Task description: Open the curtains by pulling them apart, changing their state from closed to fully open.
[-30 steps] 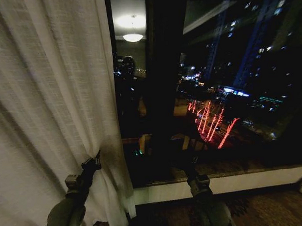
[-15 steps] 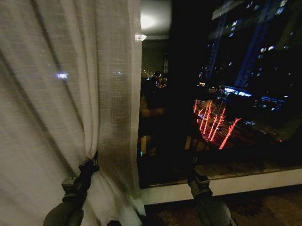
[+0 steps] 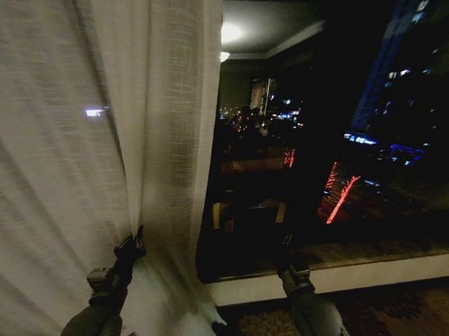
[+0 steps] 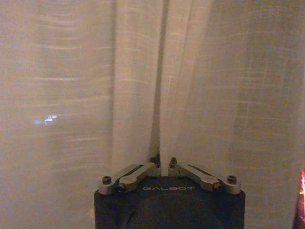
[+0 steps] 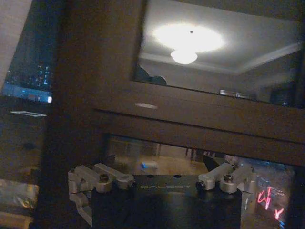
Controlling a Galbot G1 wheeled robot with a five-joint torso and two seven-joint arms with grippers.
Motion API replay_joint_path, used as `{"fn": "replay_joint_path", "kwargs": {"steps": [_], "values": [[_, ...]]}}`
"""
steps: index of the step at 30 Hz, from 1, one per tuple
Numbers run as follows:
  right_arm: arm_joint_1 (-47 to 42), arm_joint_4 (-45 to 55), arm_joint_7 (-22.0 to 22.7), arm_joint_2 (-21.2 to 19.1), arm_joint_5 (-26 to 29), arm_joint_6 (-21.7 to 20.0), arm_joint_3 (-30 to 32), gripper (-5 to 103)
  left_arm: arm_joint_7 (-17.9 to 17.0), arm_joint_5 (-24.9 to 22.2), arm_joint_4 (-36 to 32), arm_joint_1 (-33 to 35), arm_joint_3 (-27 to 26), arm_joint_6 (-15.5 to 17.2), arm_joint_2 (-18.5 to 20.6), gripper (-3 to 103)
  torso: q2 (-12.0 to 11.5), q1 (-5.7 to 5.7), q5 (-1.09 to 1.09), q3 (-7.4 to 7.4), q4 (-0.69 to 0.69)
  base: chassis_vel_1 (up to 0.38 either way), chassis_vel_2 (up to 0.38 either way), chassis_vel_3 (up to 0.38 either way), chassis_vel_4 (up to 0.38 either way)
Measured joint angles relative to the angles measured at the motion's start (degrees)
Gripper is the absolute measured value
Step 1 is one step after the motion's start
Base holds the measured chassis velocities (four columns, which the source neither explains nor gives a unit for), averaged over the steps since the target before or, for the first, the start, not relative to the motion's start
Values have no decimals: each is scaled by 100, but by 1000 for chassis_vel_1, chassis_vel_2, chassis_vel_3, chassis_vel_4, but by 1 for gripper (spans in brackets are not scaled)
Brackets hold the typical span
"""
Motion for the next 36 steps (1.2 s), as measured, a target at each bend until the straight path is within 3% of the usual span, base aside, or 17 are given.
{"fn": "replay_joint_path", "kwargs": {"steps": [28, 36], "values": [[-169, 20, 5, 113, 18, -3, -241, 100, -49, -80, -78, 73, -126, -39, -66, 0, 0, 0, 0, 0, 0, 353, 352, -352, -351], [-126, -25, -7, 138, -4, -42, -382, 100, -74, -110, -103, 96, -211, -48, -85, 0, 0, 1, -4, 0, 1, 193, 200, -206, -207]]}}
